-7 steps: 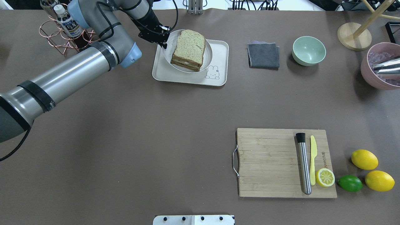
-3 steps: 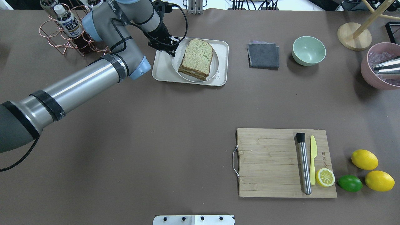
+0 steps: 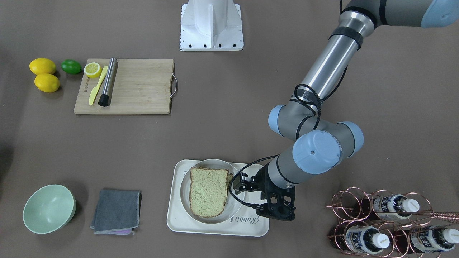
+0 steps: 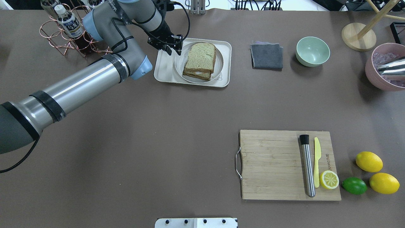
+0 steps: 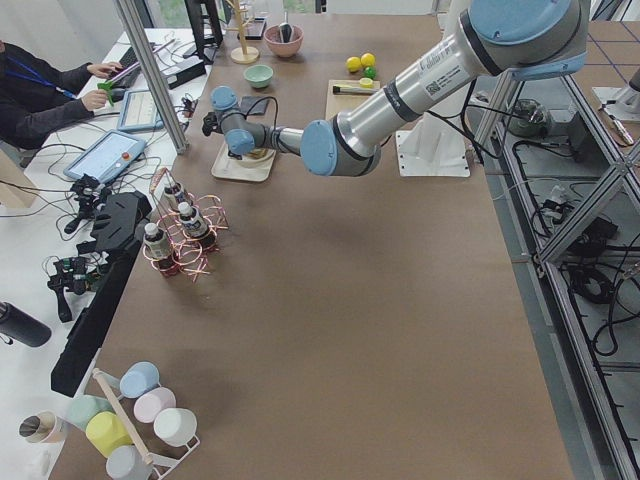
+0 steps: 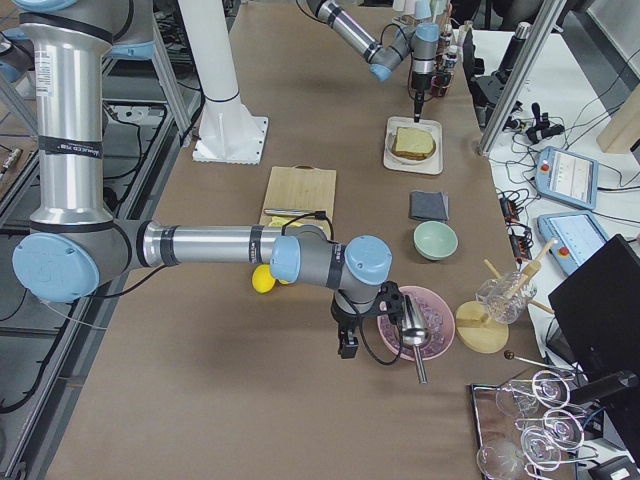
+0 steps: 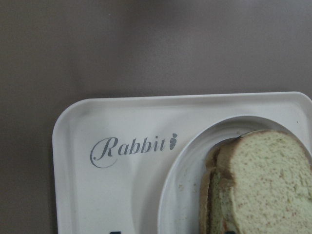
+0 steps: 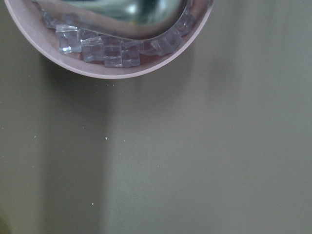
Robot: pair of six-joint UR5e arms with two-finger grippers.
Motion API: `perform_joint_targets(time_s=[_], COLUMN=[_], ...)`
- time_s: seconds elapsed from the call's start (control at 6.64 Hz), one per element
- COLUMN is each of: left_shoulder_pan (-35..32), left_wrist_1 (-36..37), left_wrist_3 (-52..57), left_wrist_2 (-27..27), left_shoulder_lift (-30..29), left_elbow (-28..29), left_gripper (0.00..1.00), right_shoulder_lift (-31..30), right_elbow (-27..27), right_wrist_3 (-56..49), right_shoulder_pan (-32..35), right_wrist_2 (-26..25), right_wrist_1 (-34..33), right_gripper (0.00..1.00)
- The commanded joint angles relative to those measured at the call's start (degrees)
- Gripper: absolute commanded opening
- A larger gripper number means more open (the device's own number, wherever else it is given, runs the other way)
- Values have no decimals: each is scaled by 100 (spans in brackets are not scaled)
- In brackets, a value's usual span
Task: Make sandwich and place on tray
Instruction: 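Release the plate and raise the left gripper away from the tray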
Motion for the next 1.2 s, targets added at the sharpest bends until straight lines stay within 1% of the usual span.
perform_joint_targets(time_s=[0.0,0.15,0.3,0.45,0.6,0.75,0.9,1.05], left_shoulder_pan=[-34,-34,-103,-243,-384,-629,-927,-1409], left_wrist_1=[192,890,1549,1774,1845,1855,1846,1872], left_wrist_3=[-325,-325,-299,-255,-229,85,1080,2308], left_wrist_2=[-4,-30,-230,-267,-363,-460,-608,-610], left_shoulder_lift=[1112,1744,2429,3089,3791,4434,5154,5674], left_elbow=[-1781,-2991,-4125,-4963,-5677,-6206,-6446,-6361], left_gripper=[99,99,99,99,99,99,99,99], right_shoulder_lift=[-3,-3,-3,-20,-29,-38,-46,-55], right_elbow=[-1,-10,-10,-18,-1,-10,-1,-10], right_wrist_3=[0,9,9,0,0,0,0,-9], right_shoulder_pan=[0,0,0,0,0,0,0,0], right_wrist_2=[-12,-3,-3,-3,-3,-3,-3,-3], right_wrist_1=[-3,-3,6,6,6,6,6,6], right_gripper=[100,100,100,100,100,100,100,100])
